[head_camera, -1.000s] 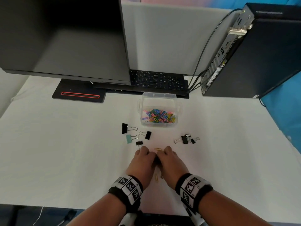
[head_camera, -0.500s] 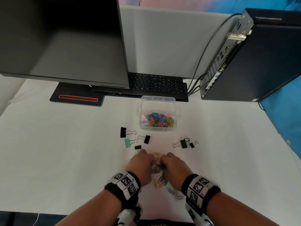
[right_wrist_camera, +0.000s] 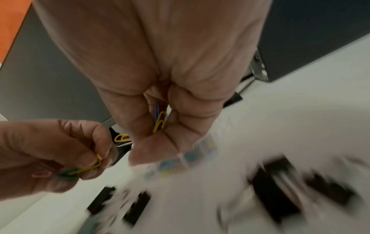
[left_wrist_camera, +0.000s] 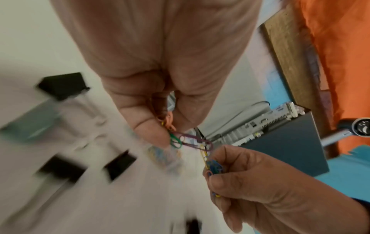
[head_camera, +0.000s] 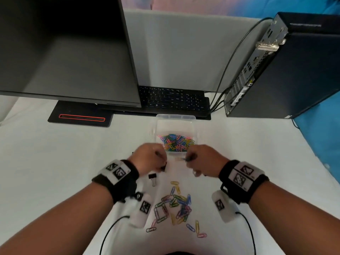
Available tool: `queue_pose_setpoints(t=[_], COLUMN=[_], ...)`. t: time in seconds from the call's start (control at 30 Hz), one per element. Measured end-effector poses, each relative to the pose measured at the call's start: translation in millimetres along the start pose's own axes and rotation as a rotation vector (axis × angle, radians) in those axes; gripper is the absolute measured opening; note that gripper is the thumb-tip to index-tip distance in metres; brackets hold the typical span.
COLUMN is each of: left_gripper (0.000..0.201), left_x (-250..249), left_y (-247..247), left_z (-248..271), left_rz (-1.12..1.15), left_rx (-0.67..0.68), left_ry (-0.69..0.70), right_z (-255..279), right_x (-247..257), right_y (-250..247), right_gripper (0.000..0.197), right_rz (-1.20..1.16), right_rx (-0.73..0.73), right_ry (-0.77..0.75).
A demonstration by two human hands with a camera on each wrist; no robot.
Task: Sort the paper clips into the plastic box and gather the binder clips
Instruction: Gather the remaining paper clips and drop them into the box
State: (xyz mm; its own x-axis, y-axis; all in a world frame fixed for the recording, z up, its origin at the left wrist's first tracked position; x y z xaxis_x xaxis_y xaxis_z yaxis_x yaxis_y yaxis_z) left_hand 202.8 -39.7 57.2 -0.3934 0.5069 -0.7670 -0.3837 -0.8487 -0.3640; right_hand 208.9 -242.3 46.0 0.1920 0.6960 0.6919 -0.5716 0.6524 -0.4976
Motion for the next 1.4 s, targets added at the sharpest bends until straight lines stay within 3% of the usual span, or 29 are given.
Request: queue_pose_setpoints(t=[0.13,0.23,0.33,0.43,0.53,0.67,0.77,0.87,1.03,1.17,1.2,1.3,1.4], left_gripper=[0.021,0.022,0.015,0.020,0.011,0.008,0.010,0.008,0.006,0.021,0.036,0.091,0.106], left_x=[-33,-44,-38,-10,38,103,117,114,85,89,94,102,97], left_y=[-18,-12,-10,-25,-22,10,32,55,70,54,53,67,88], left_z=[-45,-65,-62,-34,12,83,108,99,72,74,78,84,78], left_rz=[-0.071,-0.210,-0.239,-0.188,-0.116,-0.152,-0.207,-0.211,-0.467,-0.502,-0.513,-0.627,-0.724], left_rx=[-0.171,-0.186,-0.178,-0.213,0.006,0.470,0.576,0.485,0.179,-0.010,-0.010,0.032,0.002], left_ry=[0.042,0.044,0.075,0.155,0.101,-0.112,-0.070,-0.048,0.155,0.170,0.163,0.150,0.178], right_z=[-39,-57,-56,-23,29,96,118,107,81,89,94,104,95], right_x=[31,46,42,21,-24,-75,-79,-63,-37,-52,-59,-72,-67], right_y=[-30,-31,-32,-39,-22,33,76,109,114,92,89,97,116], right_gripper=[0.013,0.007,0.024,0.017,0.005,0.012,0.025,0.030,0.012,0.010,0.020,0.077,0.102], right_rz=[0.264,0.460,0.441,0.324,0.270,0.391,0.391,0.422,0.259,0.230,0.249,0.326,0.412], right_rx=[-0.114,-0.136,-0.136,-0.191,-0.077,0.431,0.588,0.498,0.167,-0.044,-0.081,-0.072,-0.136], right_ry=[-0.072,-0.101,-0.112,-0.155,-0.141,-0.063,-0.054,-0.146,-0.199,-0.086,-0.039,0.080,0.038])
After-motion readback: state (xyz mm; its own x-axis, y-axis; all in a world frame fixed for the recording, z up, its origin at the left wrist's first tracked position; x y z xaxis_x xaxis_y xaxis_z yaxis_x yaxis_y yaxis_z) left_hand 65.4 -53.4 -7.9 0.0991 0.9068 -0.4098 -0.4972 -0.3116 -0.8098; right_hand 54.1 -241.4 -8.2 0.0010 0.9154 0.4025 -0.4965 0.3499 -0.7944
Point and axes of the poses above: each hand's wrist, its own z-axis away from the middle knuckle, its own y-axis out of the palm, x = y × z, the point moved 3 cm from there along -z, towards the middle knuckle, and after that the axes turned 2 degrees about -x, right-handed, at the moved point
